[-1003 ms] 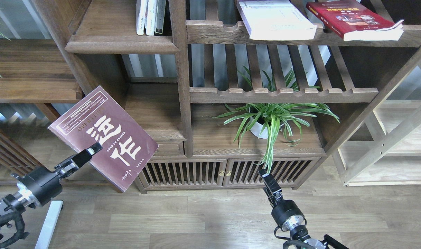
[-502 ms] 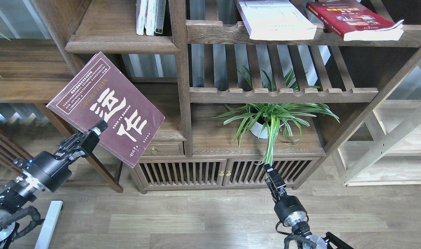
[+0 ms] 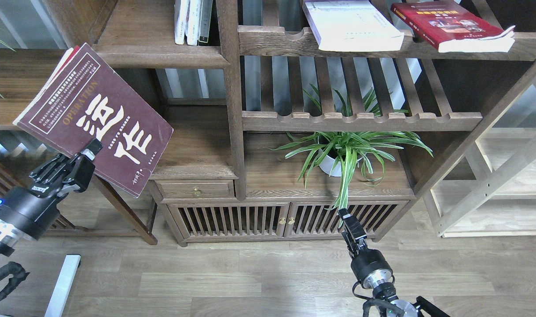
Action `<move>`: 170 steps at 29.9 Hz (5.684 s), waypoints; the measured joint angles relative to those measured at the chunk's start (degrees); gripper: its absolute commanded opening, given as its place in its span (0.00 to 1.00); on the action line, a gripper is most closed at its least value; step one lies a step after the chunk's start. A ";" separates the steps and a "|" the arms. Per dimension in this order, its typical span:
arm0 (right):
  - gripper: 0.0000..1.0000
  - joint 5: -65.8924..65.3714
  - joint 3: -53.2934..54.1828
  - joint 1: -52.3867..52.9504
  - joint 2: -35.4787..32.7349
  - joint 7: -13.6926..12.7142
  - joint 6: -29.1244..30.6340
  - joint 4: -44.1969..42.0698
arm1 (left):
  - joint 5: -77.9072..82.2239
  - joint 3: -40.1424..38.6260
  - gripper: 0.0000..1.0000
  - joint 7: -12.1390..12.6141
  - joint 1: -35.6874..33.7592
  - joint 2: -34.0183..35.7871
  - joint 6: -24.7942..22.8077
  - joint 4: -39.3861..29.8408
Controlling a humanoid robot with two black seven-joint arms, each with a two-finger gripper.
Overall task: Organize books on shelf
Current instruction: 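Lift the book with the left gripper up toward the top shelf, then push the book onto the top shelf beside the white books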
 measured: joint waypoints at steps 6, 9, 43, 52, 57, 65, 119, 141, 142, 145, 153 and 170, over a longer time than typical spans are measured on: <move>0.99 0.00 0.00 0.00 0.00 0.02 0.00 0.00 | 0.19 -2.65 0.03 4.77 0.33 -0.35 0.00 -0.54; 0.99 0.00 0.00 0.00 0.00 0.02 0.00 0.00 | 0.19 -3.53 0.03 7.79 0.05 -0.06 0.00 -0.91; 0.99 -0.01 0.62 0.06 0.00 0.00 0.00 -0.06 | -0.79 -9.24 0.02 13.38 -11.16 0.12 0.00 -6.54; 0.99 0.00 0.97 -0.05 0.00 0.00 0.00 0.07 | -0.88 -9.27 0.02 13.38 -18.25 0.28 0.00 -5.14; 0.99 0.00 1.09 -0.04 0.00 0.00 0.00 0.11 | -0.88 -8.81 0.02 13.38 -21.53 0.35 0.00 -3.26; 0.99 0.00 1.21 0.15 0.00 0.00 0.00 0.11 | -0.87 -7.68 0.02 13.38 -22.81 0.38 0.00 -2.66; 0.99 0.50 1.21 -3.40 0.00 0.08 0.00 6.60 | -1.60 -0.92 0.02 13.37 -37.52 6.85 17.33 1.94; 0.99 0.79 1.21 -5.18 -1.70 0.00 0.00 8.90 | -1.66 8.64 0.02 13.37 -42.39 9.11 28.55 1.96; 0.99 0.79 1.24 -5.19 -1.73 0.00 0.00 8.90 | -1.66 9.38 0.02 13.37 -42.81 9.08 29.57 2.15; 0.99 0.79 1.32 -5.25 -1.96 0.00 0.00 8.90 | -1.69 10.68 0.03 13.37 -43.86 9.08 31.25 2.73; 0.99 1.08 1.33 -5.19 -2.44 0.00 0.00 8.90 | -1.91 11.48 0.03 13.37 -44.61 9.07 32.14 3.47; 0.99 1.14 1.05 -5.01 -2.05 0.02 0.00 8.84 | -4.70 16.97 0.04 13.37 -50.36 9.32 37.25 7.73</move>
